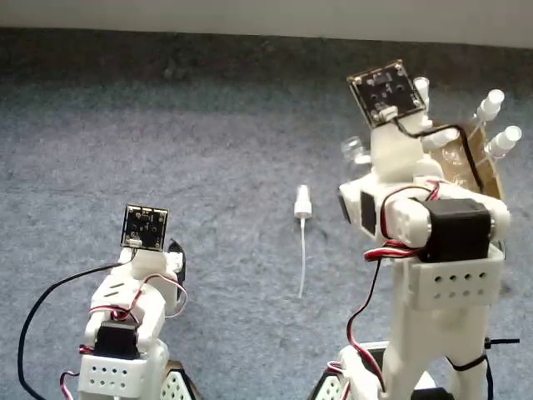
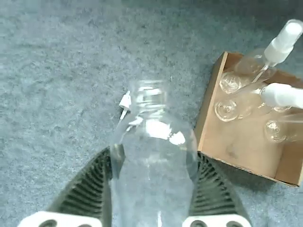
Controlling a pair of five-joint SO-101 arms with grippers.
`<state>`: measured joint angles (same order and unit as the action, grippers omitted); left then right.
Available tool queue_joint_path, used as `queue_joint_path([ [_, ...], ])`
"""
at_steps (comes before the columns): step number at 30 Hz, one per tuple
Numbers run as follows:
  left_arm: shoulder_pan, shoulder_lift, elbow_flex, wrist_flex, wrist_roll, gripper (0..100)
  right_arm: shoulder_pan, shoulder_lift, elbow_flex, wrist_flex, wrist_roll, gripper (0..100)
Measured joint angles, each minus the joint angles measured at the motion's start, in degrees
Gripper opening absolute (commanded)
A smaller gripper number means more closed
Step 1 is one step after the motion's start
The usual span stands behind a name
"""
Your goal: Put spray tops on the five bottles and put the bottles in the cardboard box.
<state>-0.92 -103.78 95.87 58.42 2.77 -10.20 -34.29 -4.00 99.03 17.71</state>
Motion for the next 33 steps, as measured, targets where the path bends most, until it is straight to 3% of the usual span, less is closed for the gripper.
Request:
queue_joint_path([
  [9, 0.0, 0.0, 0.0, 0.0, 0.0, 1, 0.0, -7.7, 25.5, -13.6, 0.0, 4.9],
  [21, 0.0, 0.0, 0.1, 0.0, 0.0, 1, 0.0, -13.5, 64.0, -42.4, 0.0, 4.9],
  [26, 0.0, 0.0, 0.1, 0.0, 0.0, 1, 0.0, -13.5, 71.2, -49.1, 0.0, 5.3],
  [30, 0.0, 0.0, 0.1, 0.0, 0.0, 1, 0.0, -13.5, 72.5, -50.4, 0.0, 14.4],
  [33, 0.0, 0.0, 0.1, 0.0, 0.0, 1, 0.0, -13.5, 72.6, -50.4, 0.0, 15.4],
])
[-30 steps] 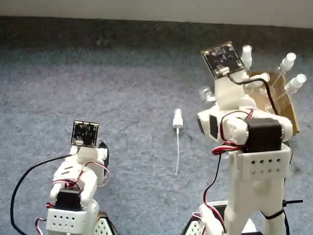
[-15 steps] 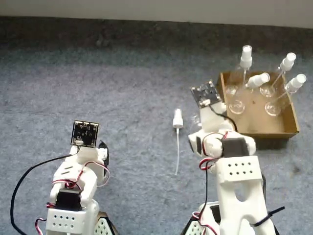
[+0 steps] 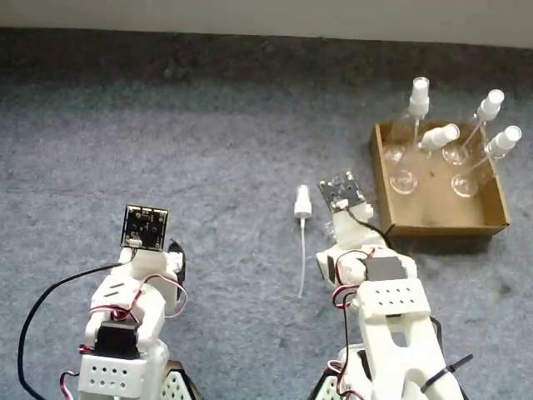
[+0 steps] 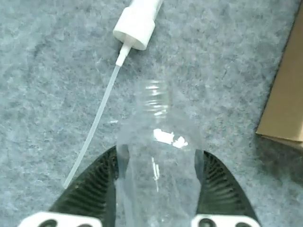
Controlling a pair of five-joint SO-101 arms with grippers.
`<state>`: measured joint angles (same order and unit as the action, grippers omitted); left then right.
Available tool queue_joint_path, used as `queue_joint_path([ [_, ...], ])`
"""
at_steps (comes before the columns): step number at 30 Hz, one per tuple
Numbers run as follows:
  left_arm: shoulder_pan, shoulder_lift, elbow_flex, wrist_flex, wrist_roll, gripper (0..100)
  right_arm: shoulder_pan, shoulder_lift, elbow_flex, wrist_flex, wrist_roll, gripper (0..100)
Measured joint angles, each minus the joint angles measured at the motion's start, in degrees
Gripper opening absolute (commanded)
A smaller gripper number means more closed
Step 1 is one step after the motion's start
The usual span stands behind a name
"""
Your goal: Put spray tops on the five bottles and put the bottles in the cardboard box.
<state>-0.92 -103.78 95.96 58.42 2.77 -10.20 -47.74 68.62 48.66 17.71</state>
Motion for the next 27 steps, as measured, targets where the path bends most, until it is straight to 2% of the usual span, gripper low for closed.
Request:
queue_joint_path([
  [11, 0.0, 0.0, 0.0, 0.0, 0.0, 1, 0.0, 0.0, 2.0, -0.7, 0.0, 16.1],
  [19, 0.0, 0.0, 0.0, 0.0, 0.0, 1, 0.0, 0.0, 6.9, -6.4, 2.6, 16.2],
  [23, 0.0, 0.0, 0.0, 0.0, 0.0, 1, 0.0, 0.0, 7.0, -6.8, 2.7, 23.8],
  [27, 0.0, 0.0, 0.1, 0.0, 0.0, 1, 0.0, -0.1, 9.5, -6.9, 4.1, 24.1],
])
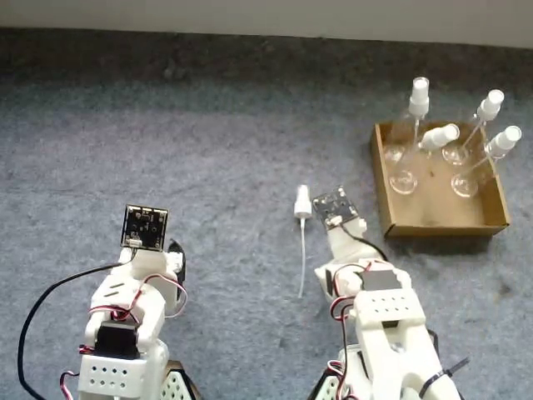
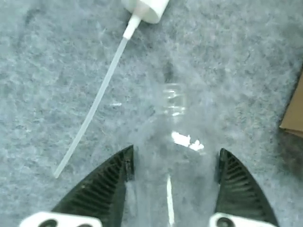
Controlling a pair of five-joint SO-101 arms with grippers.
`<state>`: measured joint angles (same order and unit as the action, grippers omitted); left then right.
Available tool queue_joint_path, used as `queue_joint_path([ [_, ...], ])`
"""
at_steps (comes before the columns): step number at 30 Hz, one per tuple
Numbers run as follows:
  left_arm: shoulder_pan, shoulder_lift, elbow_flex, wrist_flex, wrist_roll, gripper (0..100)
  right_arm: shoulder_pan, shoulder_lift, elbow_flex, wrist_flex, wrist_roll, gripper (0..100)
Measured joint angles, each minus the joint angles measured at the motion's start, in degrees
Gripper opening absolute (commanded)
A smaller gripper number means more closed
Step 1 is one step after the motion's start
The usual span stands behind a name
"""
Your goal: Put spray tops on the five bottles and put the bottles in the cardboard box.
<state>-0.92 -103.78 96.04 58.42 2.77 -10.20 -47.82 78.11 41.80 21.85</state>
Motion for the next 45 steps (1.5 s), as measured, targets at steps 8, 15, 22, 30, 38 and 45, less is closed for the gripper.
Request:
queue_joint_path([
  [8, 0.0, 0.0, 0.0, 0.0, 0.0, 1, 0.0, 0.0, 1.5, 1.9, 1.8, 24.5],
  [15, 0.0, 0.0, 0.0, 0.0, 0.0, 1, 0.0, -0.8, 1.4, 5.5, 8.4, 24.5],
  [22, 0.0, 0.0, 0.0, 0.0, 0.0, 1, 0.0, -0.8, -5.3, 10.4, 8.9, 24.5],
  [30, 0.0, 0.0, 0.0, 0.0, 0.0, 1, -1.9, -0.7, -15.2, 20.0, 8.9, 24.5],
  [38, 0.0, 0.0, 0.0, 0.0, 0.0, 1, -1.9, 12.7, -18.4, 20.5, 7.2, 24.5],
  [45, 0.0, 0.0, 0.0, 0.0, 0.0, 1, -2.0, 25.9, -22.9, 18.9, 6.7, 24.2],
])
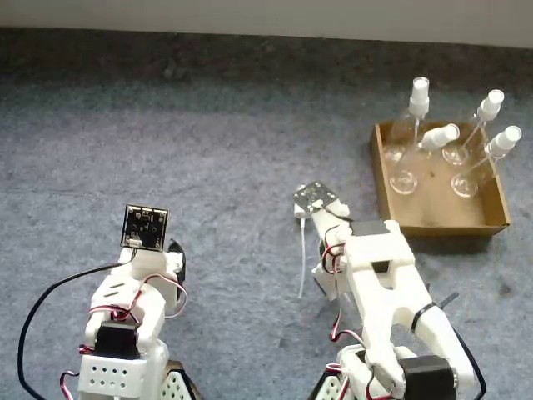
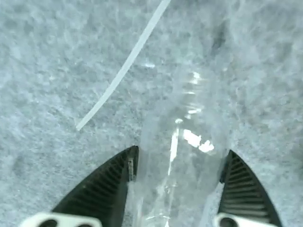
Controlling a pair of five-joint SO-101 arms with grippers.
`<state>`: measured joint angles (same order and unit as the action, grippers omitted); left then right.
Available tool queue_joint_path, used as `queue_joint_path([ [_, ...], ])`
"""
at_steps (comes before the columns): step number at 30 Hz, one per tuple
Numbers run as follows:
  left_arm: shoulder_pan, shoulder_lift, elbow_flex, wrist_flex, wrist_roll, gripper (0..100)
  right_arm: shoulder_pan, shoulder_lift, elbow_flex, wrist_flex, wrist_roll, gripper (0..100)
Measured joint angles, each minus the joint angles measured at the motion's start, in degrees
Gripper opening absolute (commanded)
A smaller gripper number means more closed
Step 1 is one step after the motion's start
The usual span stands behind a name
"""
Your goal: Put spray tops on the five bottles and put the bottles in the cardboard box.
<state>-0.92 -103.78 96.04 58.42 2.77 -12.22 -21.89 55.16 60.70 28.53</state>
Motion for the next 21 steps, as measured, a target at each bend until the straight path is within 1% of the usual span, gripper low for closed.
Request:
queue_joint_path([
  [4, 0.0, 0.0, 0.0, 0.0, 0.0, 1, 0.0, 3.3, -0.5, -1.1, 0.0, 24.1],
  [8, 0.0, 0.0, 0.0, 0.0, 0.0, 1, 0.0, 3.4, -0.5, -1.2, 0.0, 23.6],
  [12, 0.0, 0.0, 0.0, 0.0, 0.0, 1, 0.1, 3.4, -0.5, -1.4, 0.0, 16.3],
  [14, 0.0, 0.0, 0.0, 0.0, 0.0, 1, 0.4, 3.4, -0.5, -1.5, 0.0, 15.2],
  [17, 0.0, 0.0, 0.0, 0.0, 0.0, 1, 0.4, 3.4, -0.5, -1.5, 0.0, 17.0],
  [21, 0.0, 0.0, 0.0, 0.0, 0.0, 1, 0.2, 3.8, -0.5, -1.5, 0.0, 24.3],
])
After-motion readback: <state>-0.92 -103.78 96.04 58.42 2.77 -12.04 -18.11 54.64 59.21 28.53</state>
